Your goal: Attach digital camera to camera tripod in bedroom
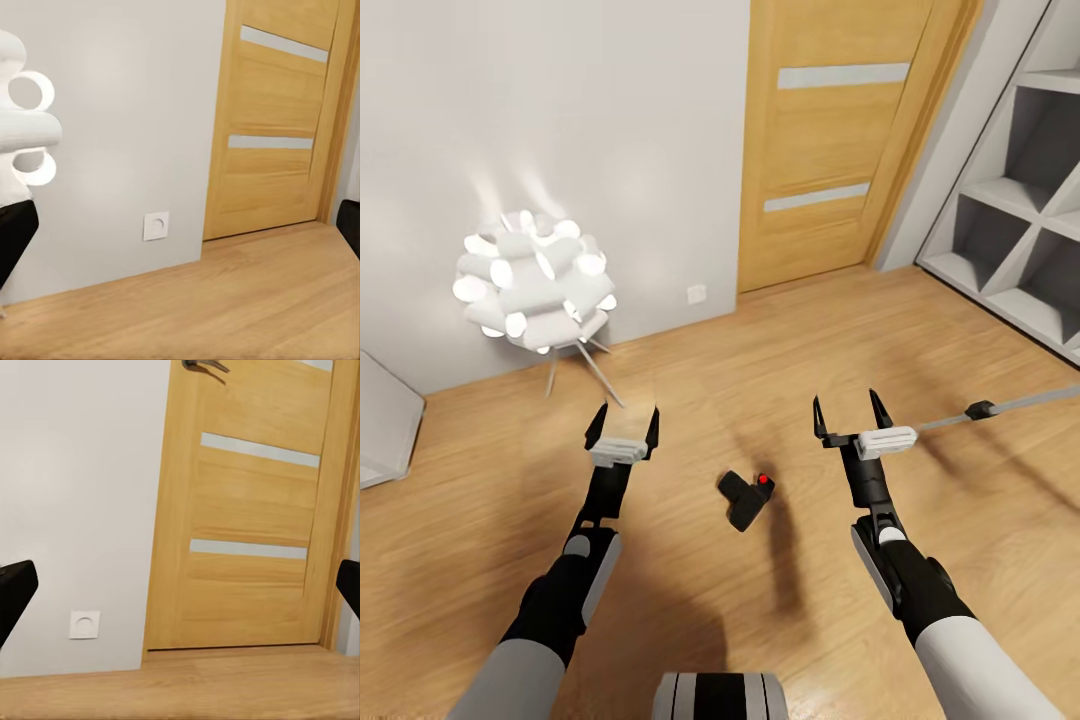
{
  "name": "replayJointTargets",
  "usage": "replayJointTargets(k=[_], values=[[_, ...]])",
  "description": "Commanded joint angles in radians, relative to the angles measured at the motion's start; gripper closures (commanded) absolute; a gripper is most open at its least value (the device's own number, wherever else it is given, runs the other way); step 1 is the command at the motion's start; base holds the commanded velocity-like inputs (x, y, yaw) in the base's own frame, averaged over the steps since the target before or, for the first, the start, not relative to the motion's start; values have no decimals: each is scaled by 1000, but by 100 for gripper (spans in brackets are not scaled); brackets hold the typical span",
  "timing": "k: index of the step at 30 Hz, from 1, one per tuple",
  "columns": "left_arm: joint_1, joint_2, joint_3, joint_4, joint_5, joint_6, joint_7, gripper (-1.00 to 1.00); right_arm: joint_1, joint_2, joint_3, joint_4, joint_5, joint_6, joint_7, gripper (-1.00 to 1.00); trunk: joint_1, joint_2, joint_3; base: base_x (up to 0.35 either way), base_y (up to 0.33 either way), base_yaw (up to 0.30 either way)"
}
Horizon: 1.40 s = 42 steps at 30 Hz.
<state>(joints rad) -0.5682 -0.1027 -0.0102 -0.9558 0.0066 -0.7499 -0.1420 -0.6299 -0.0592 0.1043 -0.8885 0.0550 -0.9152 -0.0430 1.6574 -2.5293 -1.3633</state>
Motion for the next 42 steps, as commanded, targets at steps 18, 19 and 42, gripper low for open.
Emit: replayJointTargets(k=[18,19,42], values=[[0,-2,0,5,1,-5,-4,-100,-1,-1,2,0,5,-2,-5,-100,8,-4,-70,0,0,0],[0,-2,0,5,1,-4,-4,-100,-1,-1,2,0,5,-2,-5,-100,8,-5,-74,0,0,0],[-1,-2,-1,5,1,-6,-4,-100,0,-1,2,6,5,-2,-5,-100,19,-10,-163,0,0,0]])
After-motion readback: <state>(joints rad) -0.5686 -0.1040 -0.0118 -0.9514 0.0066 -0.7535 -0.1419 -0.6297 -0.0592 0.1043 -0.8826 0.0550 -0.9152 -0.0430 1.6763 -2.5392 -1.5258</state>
